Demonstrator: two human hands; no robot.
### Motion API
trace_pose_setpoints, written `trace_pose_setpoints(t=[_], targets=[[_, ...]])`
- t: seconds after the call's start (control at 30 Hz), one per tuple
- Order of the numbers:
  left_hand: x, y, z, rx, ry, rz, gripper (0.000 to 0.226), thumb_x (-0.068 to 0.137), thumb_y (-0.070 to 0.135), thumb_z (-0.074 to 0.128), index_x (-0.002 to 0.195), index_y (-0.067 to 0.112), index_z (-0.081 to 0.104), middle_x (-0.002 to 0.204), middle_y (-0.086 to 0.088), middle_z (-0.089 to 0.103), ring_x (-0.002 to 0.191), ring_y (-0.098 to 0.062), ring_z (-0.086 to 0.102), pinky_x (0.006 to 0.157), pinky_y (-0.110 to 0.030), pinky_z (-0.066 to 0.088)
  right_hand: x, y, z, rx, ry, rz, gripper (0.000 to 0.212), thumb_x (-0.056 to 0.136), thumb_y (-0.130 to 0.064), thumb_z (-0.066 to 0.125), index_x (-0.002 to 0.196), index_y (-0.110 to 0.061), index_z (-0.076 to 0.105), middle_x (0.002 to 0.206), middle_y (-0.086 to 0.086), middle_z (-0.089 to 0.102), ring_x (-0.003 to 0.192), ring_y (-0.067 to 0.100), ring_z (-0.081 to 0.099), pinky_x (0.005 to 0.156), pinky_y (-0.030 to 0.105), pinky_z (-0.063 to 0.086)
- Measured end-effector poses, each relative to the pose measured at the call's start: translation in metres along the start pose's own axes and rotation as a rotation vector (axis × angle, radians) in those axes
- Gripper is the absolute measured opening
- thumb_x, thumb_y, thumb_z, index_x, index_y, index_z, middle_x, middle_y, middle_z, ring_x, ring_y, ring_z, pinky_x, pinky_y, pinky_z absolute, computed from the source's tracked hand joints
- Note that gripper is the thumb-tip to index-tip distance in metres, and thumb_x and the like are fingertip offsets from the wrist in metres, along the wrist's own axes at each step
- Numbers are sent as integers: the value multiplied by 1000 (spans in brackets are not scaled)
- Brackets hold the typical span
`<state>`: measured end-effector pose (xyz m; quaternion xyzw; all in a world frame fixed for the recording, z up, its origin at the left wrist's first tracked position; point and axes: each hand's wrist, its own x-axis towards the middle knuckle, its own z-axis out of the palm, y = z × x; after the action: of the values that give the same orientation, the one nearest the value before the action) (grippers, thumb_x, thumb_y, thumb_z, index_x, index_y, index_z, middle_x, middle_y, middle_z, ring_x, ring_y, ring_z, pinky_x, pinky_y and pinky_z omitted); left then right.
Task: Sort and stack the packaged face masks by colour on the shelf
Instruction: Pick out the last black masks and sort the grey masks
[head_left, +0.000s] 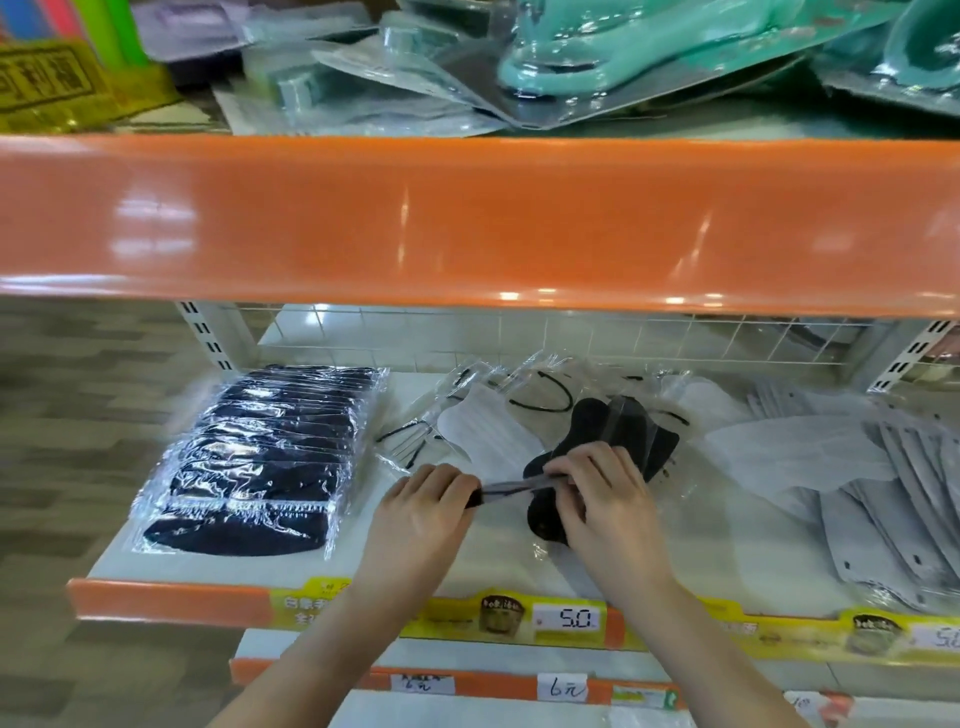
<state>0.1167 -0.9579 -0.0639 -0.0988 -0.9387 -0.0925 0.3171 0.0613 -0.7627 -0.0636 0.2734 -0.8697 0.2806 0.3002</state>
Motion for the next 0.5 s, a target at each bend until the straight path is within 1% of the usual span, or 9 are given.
trace_pose_setpoints(t=[0.07,0.13,0.2,0.27,0.33,0.4,0.5], targets=[[0,-12,-6,-19,28,-23,16,85,18,53,75,12,65,73,2,59,65,-21,59,50,-30,46,7,-10,10,23,4,-35,18,89,-15,49,85,-9,65,89,4,58,80,25,54,70,40,49],[1,-25,-14,-20,65,-56,11,82,15,57,76,13,65,74,1,60,68,-22,59,49,-31,47,14,-22,19,41,3,-57,16,89,-14,50,85,-10,65,88,3,59,80,25,55,69,41,49],[1,-44,-24,-3,112,-80,7,81,13,60,77,12,65,76,1,61,70,-22,58,54,-30,45,23,-38,28,56,10,-70,14,89,-15,51,86,-12,64,88,1,59,80,24,55,69,40,47],[2,-61,-34,14,165,-82,9,84,12,59,78,9,66,79,-1,62,72,-22,55,61,-27,42,30,-54,37,86,3,-82,13,88,-14,51,87,-14,64,89,-1,59,81,23,54,70,38,45],[1,-78,-43,21,209,-85,13,85,10,56,80,6,67,81,-4,63,76,-22,53,63,-28,42,35,-70,47,106,-14,-100,15,88,-14,50,87,-15,64,89,-2,59,81,21,52,70,36,44],[-3,-94,-50,24,215,-101,18,85,11,52,82,3,68,83,-7,64,78,-22,51,61,-32,45,38,-86,56,112,-39,-115,17,87,-16,49,88,-15,66,89,-2,59,81,19,50,70,35,43],[-14,-120,-60,3,170,-114,22,80,12,46,86,4,65,87,-8,62,81,-22,49,62,-34,48,39,-109,71,121,-88,-135,18,85,-18,49,90,-17,66,90,-4,60,84,18,53,71,31,42]])
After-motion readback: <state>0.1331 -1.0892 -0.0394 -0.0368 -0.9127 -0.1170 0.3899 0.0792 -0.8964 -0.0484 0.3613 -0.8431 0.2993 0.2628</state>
